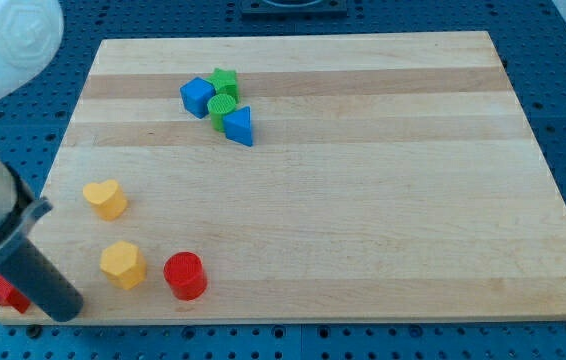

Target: Adjust the red star at the bottom left corner of the board

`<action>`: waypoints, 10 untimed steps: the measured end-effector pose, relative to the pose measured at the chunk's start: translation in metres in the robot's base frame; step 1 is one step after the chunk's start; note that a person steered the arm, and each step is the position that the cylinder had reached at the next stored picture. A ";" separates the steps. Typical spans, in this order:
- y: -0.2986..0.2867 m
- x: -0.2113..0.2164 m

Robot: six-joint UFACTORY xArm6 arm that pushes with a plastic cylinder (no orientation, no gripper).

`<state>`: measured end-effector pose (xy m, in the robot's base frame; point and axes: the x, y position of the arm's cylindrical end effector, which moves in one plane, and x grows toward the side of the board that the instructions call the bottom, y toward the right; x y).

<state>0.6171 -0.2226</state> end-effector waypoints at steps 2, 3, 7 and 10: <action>-0.027 -0.077; -0.081 -0.086; -0.081 -0.055; -0.051 -0.051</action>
<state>0.5665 -0.2739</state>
